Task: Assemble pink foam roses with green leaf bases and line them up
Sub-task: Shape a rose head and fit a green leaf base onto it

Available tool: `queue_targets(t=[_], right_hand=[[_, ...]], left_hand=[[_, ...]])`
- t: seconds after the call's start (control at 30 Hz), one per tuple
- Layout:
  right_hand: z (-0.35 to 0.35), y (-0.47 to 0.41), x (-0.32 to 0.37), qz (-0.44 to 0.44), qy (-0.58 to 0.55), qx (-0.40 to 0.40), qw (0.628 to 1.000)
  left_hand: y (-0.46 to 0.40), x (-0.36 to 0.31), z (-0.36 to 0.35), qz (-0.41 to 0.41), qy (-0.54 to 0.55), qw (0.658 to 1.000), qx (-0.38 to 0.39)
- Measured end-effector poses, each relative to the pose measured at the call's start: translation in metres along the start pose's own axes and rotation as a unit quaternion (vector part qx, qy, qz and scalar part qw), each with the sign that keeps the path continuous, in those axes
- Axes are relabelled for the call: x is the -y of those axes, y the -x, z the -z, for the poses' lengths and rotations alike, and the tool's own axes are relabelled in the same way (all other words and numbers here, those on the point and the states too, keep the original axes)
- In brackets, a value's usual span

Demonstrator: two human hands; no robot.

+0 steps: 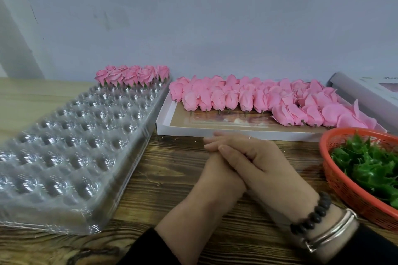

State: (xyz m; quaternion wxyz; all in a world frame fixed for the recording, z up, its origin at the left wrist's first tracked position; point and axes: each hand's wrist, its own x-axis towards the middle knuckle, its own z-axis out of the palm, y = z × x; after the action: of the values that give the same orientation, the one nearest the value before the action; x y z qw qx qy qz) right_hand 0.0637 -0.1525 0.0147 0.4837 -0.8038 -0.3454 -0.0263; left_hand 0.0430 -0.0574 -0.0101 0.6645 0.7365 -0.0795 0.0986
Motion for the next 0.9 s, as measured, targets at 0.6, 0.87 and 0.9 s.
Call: queue_targets(t=[0.6,0.87,0.9], right_hand=[[0.004,0.008,-0.007,-0.029,-0.090,-0.073,0.993],[-0.006,0.002,0.001,-0.009,0.006,-0.084,0.996],[-0.002,0.002,0.000,-0.019,0.006,-0.039,0.999]], left_hand=[[-0.003,-0.011,0.007,-0.043,-0.119,0.992,0.016],[-0.001,-0.019,-0.008,-0.001,-0.056,0.998,-0.001],[-0.001,-0.018,-0.005,0.004,-0.091,0.996,0.021]])
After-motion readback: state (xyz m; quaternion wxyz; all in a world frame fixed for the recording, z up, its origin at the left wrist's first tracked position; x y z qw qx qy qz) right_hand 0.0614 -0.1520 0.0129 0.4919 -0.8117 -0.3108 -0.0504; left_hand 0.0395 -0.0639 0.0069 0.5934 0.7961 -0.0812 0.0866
